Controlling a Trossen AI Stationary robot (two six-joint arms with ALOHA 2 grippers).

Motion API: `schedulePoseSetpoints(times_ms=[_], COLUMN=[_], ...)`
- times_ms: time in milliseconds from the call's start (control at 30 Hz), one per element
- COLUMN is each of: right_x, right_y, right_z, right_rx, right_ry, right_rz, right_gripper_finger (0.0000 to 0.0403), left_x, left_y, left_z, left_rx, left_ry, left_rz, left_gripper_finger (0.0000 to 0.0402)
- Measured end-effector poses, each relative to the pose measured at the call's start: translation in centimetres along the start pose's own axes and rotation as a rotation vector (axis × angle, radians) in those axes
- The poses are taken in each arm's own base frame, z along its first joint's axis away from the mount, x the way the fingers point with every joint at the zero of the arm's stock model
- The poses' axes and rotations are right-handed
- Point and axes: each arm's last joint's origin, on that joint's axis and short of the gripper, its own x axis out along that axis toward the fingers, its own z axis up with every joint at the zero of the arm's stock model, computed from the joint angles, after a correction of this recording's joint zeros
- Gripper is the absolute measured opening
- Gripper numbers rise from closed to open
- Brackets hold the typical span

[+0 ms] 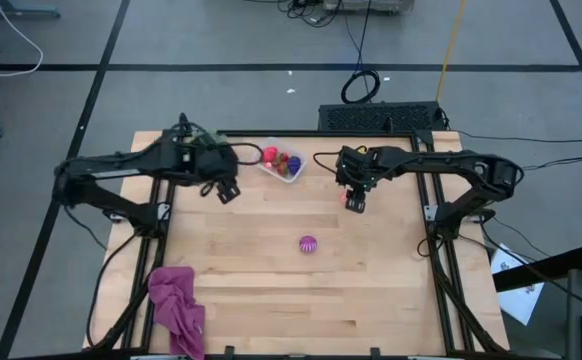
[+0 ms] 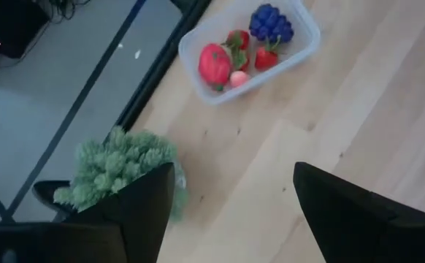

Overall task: Pick and placing Produce into tupperware
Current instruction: Put the pink peach into the transparent bin

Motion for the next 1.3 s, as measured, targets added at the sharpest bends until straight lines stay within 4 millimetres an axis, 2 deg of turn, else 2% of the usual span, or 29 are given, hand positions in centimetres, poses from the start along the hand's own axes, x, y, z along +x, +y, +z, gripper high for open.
schedulePoseSetpoints(times_ms=[233,500,900,1300], right_x=[0.8,1.8,1.9,1.8], right_y=[-0.6,-0.9,-1.1,-1.0], right_z=[0.6,0.2,0.4,0.7], right_rx=[0.026,0.041,0.069,0.096], right_ry=[-0.025,0.051,0.029,-0.01], right_rz=[-0.004,0.001,-0.003,0.039], right_gripper_finger=[0.0181,0.0181,0.0239,0.0263], left_x=[-1.5,-1.5,-1.5,-1.5], left_y=[1.0,1.0,0.9,0.9], left_z=[-0.8,-0.8,-0.8,-0.7], left_rx=[-0.017,-0.011,-0.009,-0.008], left_ry=[-0.062,-0.065,-0.066,-0.068], left_rz=[-0.018,-0.02,-0.022,-0.022], left_gripper_finger=[0.0284,0.0285,0.0282,0.028])
